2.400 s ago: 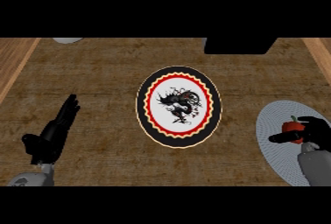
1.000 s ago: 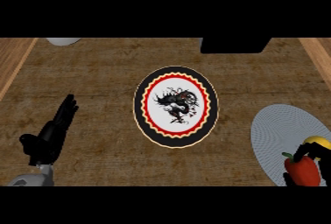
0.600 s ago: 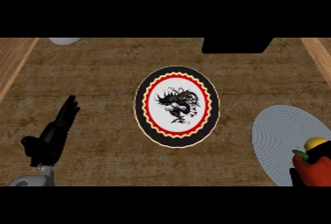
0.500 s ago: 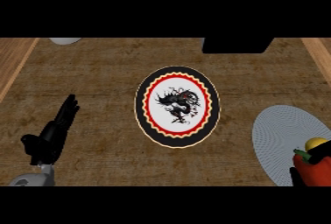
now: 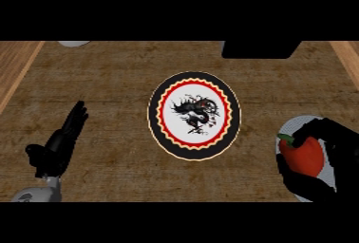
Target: Pick the bell pepper from the placemat and place it in the plate
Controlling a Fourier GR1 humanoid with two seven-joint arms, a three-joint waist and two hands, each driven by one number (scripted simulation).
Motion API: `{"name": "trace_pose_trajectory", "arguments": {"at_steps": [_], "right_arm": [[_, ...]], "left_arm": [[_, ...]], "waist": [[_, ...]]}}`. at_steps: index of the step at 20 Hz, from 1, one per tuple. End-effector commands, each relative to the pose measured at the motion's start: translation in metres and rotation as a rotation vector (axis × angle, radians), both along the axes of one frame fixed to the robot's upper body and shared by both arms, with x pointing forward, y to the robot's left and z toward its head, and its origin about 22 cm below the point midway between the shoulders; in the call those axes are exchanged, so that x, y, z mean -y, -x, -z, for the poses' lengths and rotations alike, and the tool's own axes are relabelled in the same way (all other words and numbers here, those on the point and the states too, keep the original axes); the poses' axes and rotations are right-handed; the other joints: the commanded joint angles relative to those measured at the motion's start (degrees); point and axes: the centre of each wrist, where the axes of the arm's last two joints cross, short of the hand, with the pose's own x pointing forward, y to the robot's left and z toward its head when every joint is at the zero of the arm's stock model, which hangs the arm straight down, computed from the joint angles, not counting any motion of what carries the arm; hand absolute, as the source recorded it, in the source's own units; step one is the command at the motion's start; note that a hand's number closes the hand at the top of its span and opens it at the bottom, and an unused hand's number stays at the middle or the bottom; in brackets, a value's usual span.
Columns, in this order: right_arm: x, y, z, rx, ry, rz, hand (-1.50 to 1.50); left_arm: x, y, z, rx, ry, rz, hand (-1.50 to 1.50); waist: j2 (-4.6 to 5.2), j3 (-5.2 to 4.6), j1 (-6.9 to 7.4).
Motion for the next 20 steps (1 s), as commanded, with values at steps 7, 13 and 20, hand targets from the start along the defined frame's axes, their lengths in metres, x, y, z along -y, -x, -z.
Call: {"name": "trace_pose_trajectory", "arguments": {"at_steps": [7, 13, 20], "right_arm": [[-0.081, -0.079, 0.004, -0.087, -0.038, -0.127, 1.50], [-0.128, -0.128, 0.022, -0.098, -0.068, -0.135, 1.50], [-0.150, -0.135, 0.064, -0.085, -0.270, -0.029, 1.50]], "left_arm": [[-0.001, -0.007, 0.001, 0.002, -0.007, -0.001, 0.00], [-0.006, 0.001, 0.004, 0.001, 0.000, 0.015, 0.00], [-0.001, -0.012, 0.002, 0.011, -0.014, 0.005, 0.00]], "waist": [[0.10, 0.03, 0.21], [0.18, 0.03, 0.57], [0.30, 0.06, 0.97]]}}
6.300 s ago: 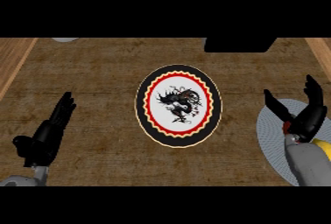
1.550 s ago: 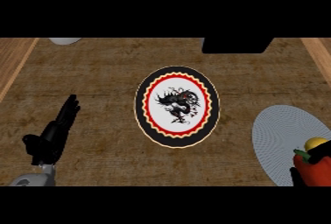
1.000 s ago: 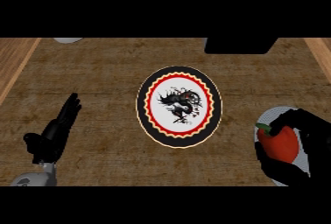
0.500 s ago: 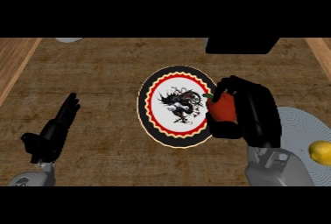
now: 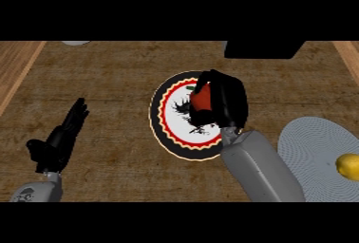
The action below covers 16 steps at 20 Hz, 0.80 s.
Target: Pick the bell pepper from the placemat and place it in the plate
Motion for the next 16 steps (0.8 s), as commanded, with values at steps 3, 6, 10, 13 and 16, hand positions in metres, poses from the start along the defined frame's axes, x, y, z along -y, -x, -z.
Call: {"name": "trace_pose_trajectory", "arguments": {"at_steps": [3, 6, 10, 13, 16], "right_arm": [[-0.022, -0.029, 0.010, -0.017, -0.117, 0.144, -1.50], [-0.022, -0.037, 0.030, -0.060, -0.134, 0.160, -1.50], [-0.016, -0.040, 0.034, -0.093, -0.237, 0.159, -1.50], [-0.016, -0.039, 0.035, 0.029, -0.365, 0.199, -1.50], [0.003, -0.038, 0.024, 0.099, -0.507, 0.224, -1.50]], "left_arm": [[0.017, -0.009, -0.008, -0.004, -0.013, 0.018, 0.00], [0.002, 0.010, -0.010, -0.009, -0.014, 0.031, 0.00], [-0.013, -0.003, -0.017, 0.009, -0.006, -0.005, 0.00], [0.016, -0.004, 0.000, 0.003, 0.000, -0.007, 0.00], [0.009, 0.008, 0.016, -0.003, -0.003, 0.001, 0.00]], "waist": [[0.04, 0.01, 0.35], [-0.03, 0.02, 0.55], [-0.03, 0.02, -0.02], [0.18, 0.04, 0.42], [0.07, 0.03, -0.47]]}}
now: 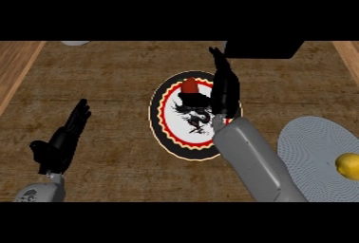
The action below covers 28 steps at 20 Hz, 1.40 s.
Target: Pick the bell pepper from the placemat and place it in the plate
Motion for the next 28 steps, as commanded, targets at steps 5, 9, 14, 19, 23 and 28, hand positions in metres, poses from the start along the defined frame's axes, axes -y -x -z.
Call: {"name": "trace_pose_trajectory", "arguments": {"at_steps": [5, 9, 14, 19, 23, 28], "right_arm": [[0.054, 0.027, 0.008, 0.124, -0.334, 0.037, -1.50], [0.131, 0.041, 0.024, 0.159, -0.361, 0.020, -1.50], [0.192, 0.081, 0.047, 0.148, -0.331, -0.039, -1.50], [0.244, 0.099, 0.062, 0.164, -0.324, -0.105, -1.50], [0.267, 0.106, 0.086, 0.129, -0.277, -0.112, -1.50], [0.261, 0.121, 0.118, 0.116, -0.257, -0.110, -1.50]], "left_arm": [[-0.017, 0.007, -0.009, -0.003, 0.003, -0.021, 0.00], [-0.009, 0.016, -0.001, -0.003, -0.019, -0.007, 0.00], [-0.021, 0.003, -0.008, 0.004, -0.010, -0.025, 0.00], [-0.006, 0.012, 0.000, 0.008, 0.012, -0.022, 0.00], [-0.017, 0.022, -0.006, 0.003, 0.000, -0.016, 0.00], [-0.012, 0.003, 0.004, -0.018, -0.005, -0.010, 0.00]], "waist": [[-0.32, 0.05, -1.26], [-0.22, 0.06, -1.15], [-0.29, -0.01, -1.50], [-0.26, -0.01, -1.09], [-0.26, -0.01, -0.69], [-0.22, -0.03, -0.96]]}}
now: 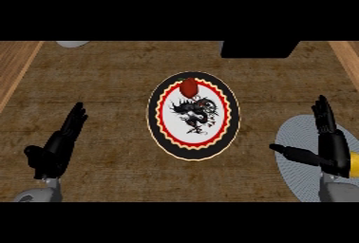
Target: Pick the bell pepper from the placemat and place it in the plate
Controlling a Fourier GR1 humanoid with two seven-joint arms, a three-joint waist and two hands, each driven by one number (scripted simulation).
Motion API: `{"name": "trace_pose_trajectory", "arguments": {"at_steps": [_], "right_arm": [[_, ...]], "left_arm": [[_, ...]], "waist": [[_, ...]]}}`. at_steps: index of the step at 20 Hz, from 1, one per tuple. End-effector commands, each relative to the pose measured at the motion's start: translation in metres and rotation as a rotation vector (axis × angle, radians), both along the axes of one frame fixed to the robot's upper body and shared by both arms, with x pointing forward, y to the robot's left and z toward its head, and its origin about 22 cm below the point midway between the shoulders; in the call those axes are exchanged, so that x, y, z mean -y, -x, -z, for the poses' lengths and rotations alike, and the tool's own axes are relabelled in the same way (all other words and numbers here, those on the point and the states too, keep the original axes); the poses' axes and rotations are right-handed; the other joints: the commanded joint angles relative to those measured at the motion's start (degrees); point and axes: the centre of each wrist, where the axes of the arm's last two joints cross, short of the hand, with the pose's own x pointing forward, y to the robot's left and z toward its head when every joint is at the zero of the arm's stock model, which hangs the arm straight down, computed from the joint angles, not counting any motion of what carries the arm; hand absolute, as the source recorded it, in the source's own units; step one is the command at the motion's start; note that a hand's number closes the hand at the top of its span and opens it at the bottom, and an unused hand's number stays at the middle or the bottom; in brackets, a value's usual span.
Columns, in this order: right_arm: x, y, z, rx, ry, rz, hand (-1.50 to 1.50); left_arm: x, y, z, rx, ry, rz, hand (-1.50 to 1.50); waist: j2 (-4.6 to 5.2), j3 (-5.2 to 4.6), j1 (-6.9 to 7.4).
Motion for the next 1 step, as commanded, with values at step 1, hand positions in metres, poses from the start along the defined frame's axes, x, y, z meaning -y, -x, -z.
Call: {"name": "trace_pose_trajectory", "arguments": {"at_steps": [1], "right_arm": [[0.0214, 0.0069, -0.0126, 0.037, 0.027, 0.014, -1.50]], "left_arm": [[-0.0002, 0.0101, -0.0048, -0.003, 0.005, 0.030, 0.00]], "waist": [[-0.06, -0.01, 0.02]]}}
